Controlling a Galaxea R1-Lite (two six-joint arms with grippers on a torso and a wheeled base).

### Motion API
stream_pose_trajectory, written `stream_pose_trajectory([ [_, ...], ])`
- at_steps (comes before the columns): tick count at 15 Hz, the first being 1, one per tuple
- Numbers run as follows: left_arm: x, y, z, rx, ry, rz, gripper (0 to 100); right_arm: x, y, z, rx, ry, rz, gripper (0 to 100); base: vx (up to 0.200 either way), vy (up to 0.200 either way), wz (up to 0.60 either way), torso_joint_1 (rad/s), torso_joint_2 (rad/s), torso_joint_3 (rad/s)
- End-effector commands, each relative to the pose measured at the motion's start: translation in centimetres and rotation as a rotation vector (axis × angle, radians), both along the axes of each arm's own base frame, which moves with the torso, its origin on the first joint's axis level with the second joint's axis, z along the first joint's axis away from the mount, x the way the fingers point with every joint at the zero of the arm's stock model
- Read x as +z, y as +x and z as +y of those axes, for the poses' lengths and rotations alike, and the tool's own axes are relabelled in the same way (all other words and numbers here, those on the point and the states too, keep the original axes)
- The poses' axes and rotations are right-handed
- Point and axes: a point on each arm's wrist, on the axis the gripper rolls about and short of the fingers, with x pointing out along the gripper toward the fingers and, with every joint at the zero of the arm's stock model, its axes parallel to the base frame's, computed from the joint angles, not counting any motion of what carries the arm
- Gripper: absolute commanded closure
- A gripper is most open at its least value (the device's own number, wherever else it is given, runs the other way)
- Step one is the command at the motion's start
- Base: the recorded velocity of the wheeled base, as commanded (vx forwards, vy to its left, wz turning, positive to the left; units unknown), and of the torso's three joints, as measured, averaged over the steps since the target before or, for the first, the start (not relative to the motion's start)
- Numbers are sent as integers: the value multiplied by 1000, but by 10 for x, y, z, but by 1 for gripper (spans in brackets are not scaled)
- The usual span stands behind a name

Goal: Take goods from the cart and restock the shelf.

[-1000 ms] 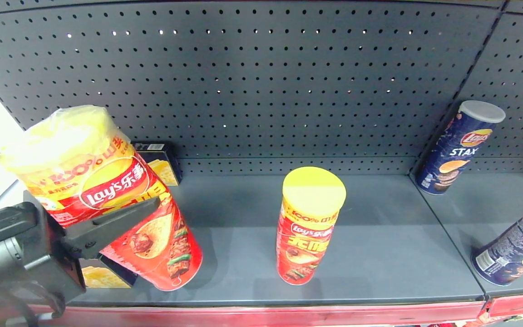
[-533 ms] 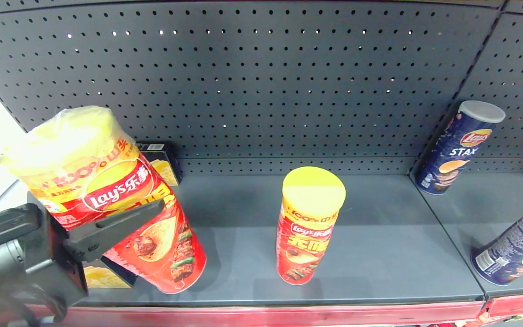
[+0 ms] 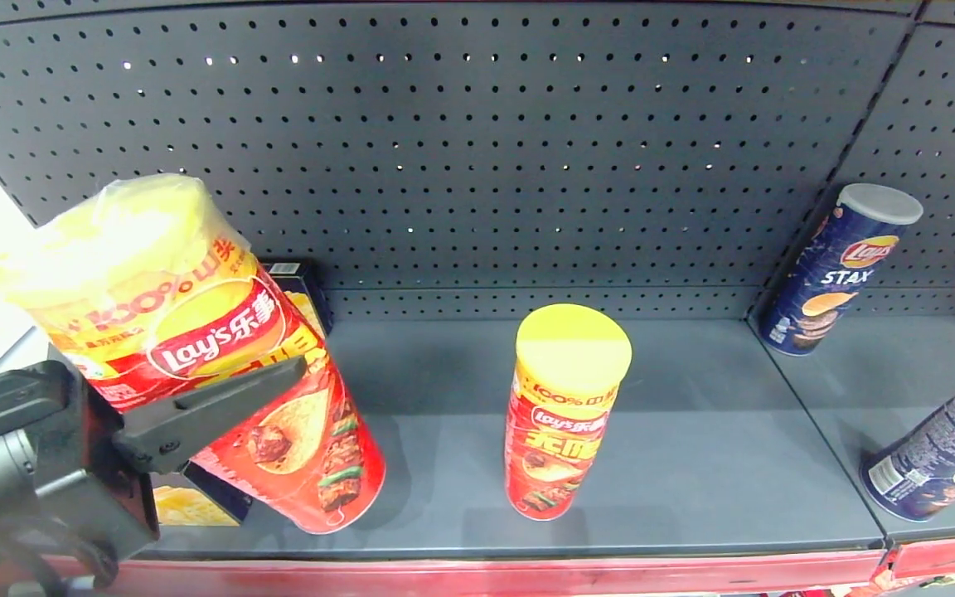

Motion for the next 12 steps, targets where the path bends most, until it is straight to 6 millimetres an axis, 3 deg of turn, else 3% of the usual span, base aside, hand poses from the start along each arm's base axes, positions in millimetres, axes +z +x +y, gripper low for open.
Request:
stream_pose_trajectory([
  [1,2,0,-1,-8,2,5,100,0,0,0,1,0,0,0,0,0,0,0,0,0],
  [3,1,4,-7,-21,18,46,100,0,0,0,1,0,0,0,0,0,0,0,0,0],
  [6,9,32,-24,-14,31,73,100,0,0,0,1,0,0,0,0,0,0,0,0,0],
  [8,15,44,-56,-124,38,79,100,0,0,0,-1,0,0,0,0,0,0,0,0,0],
  [9,12,48,-61,-133,45,88,100,0,0,0,1,0,0,0,0,0,0,0,0,0],
  [10,7,72,-73,-121,59,106,100,0,0,0,-1,0,0,0,0,0,0,0,0,0],
  [11,6,80,-78,-119,63,109,100,0,0,0,1,0,0,0,0,0,0,0,0,0],
  [12,8,111,-82,-78,61,111,100,0,0,0,1,0,0,0,0,0,0,0,0,0],
])
